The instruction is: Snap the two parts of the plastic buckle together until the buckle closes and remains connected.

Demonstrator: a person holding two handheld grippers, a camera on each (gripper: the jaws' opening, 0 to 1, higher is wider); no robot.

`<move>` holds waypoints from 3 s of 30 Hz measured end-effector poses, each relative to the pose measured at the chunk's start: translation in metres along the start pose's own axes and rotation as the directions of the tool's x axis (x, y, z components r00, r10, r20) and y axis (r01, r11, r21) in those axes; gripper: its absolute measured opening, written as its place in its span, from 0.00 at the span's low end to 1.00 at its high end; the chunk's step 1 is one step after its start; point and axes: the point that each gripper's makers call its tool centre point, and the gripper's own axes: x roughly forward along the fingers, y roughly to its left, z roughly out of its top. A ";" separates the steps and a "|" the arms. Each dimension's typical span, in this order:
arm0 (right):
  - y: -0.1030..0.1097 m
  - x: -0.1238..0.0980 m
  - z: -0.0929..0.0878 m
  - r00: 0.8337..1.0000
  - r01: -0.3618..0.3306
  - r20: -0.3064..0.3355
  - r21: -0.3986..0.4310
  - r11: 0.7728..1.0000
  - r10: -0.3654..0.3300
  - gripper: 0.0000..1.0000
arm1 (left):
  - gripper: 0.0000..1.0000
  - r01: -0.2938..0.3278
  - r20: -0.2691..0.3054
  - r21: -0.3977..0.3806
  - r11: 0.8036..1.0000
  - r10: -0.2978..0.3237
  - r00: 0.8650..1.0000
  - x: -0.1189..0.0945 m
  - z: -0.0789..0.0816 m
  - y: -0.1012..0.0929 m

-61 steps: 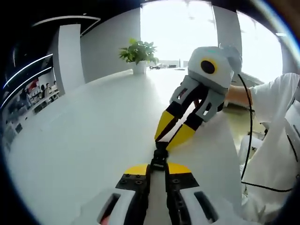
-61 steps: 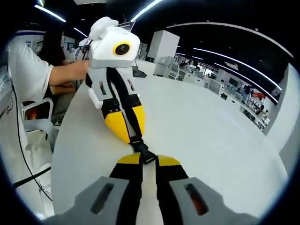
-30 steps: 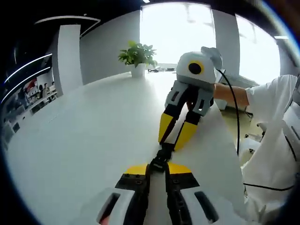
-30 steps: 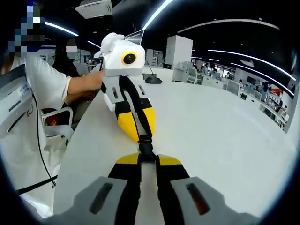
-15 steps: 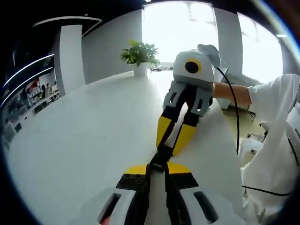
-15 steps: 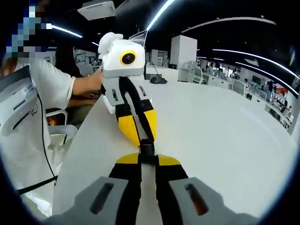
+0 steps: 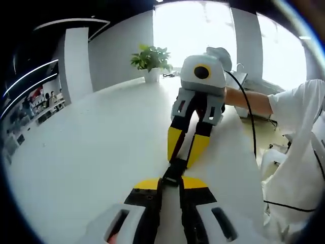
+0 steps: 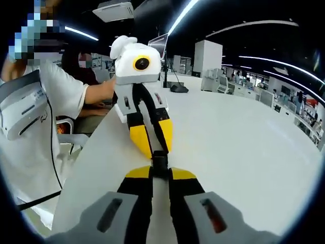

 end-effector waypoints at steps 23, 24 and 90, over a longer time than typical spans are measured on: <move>-0.040 0.010 0.009 0.997 -0.073 0.005 0.004 0.997 0.073 0.10 | 0.20 -0.037 0.161 -0.151 0.988 0.062 0.985 -0.023 0.008 0.025; -0.045 0.010 0.010 0.997 -0.076 0.001 0.005 0.997 0.076 0.10 | 0.20 -0.039 0.170 -0.158 0.987 0.067 0.983 -0.025 0.009 0.025; -0.172 -0.013 0.071 0.926 0.354 0.092 0.123 0.927 -0.366 0.50 | 0.26 -0.249 0.343 -0.286 0.925 0.342 0.875 -0.105 0.042 0.055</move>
